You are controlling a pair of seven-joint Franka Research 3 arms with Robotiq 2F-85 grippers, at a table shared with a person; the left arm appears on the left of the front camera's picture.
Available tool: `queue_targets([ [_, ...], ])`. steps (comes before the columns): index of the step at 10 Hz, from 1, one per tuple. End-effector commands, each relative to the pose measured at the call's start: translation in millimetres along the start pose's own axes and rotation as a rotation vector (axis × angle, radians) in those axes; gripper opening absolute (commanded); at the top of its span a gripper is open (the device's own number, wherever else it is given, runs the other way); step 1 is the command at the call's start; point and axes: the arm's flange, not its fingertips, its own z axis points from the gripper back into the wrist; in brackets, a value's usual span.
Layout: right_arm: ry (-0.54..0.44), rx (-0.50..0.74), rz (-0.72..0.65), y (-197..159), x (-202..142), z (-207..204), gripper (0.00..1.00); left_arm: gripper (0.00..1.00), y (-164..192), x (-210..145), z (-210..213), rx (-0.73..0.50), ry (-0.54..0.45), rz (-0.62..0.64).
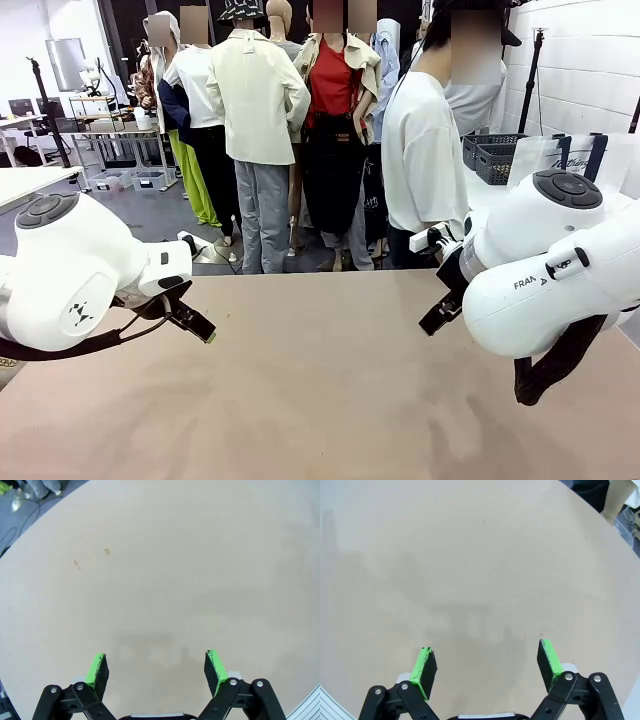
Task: Transfer purchased items from the store into the shopping bag.
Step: Open the Reusable shopping bag in the center of the table.
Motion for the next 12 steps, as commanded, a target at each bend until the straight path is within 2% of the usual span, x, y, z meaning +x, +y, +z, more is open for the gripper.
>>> queue_targets([
  [1,0.000,0.000,-0.002,-0.2,0.0,0.0,1.00,1.00,0.8,-0.3,0.0,0.000,0.000,0.002],
  [3,0.000,0.000,0.000,0.0,0.0,0.0,1.00,1.00,-0.1,0.0,0.0,0.000,0.000,0.000],
  [5,-0.097,-0.131,-0.020,-27.3,18.5,39.2,1.00,1.00,34.4,36.9,49.4,0.242,-0.174,0.015],
  [7,-0.176,-0.284,-0.075,-72.9,30.5,99.3,1.00,1.00,82.2,49.2,103.5,0.347,-0.261,0.076],
  [8,-0.188,-0.388,-0.149,-115.5,24.7,129.0,1.00,1.00,112.0,43.2,130.7,0.455,-0.260,0.131],
  [10,-0.149,-0.554,-0.341,-199.4,-18.0,163.2,1.00,1.00,161.7,-0.2,159.8,0.547,-0.223,0.261],
  [12,-0.065,-0.651,-0.527,-275.4,-83.8,184.2,1.00,1.00,193.3,-65.8,178.0,0.616,-0.169,0.418],
])
